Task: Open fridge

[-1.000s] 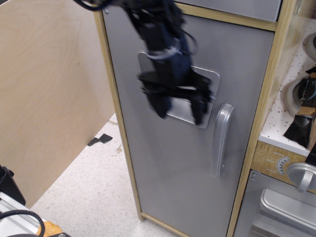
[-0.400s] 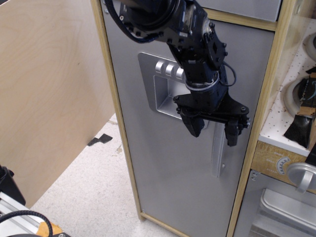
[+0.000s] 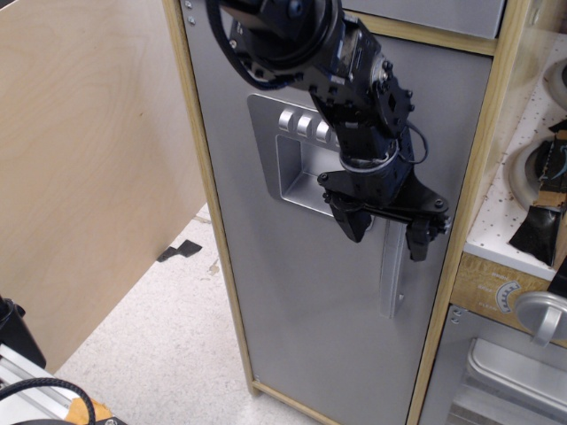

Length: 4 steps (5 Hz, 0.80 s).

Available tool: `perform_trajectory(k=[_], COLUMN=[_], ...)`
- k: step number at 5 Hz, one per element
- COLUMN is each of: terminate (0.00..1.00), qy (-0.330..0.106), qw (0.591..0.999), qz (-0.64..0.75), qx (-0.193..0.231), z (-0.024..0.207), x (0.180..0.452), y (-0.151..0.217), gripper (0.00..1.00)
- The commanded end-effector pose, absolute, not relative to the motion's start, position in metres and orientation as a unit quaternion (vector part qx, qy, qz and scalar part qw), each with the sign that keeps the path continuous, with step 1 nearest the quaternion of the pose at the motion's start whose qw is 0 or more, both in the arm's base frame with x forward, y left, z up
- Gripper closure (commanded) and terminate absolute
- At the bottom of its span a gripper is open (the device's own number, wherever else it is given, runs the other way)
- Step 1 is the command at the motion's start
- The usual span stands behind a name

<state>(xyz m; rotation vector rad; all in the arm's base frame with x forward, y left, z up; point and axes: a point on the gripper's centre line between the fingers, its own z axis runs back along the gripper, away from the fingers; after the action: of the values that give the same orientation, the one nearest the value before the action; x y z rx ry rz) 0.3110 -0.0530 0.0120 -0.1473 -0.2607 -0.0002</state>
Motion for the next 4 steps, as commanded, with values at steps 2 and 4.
perform_trajectory(k=[2, 4], terminate=[0.00, 0.00], qy=[-0.159, -0.156], qw=[0.983, 0.985], qz=[-0.015, -0.008], qx=[-0.088, -0.076], z=[0.0221, 0.0219], x=[0.3433, 0.3385], y=[-0.0495, -0.0497], gripper=[0.00, 1.00])
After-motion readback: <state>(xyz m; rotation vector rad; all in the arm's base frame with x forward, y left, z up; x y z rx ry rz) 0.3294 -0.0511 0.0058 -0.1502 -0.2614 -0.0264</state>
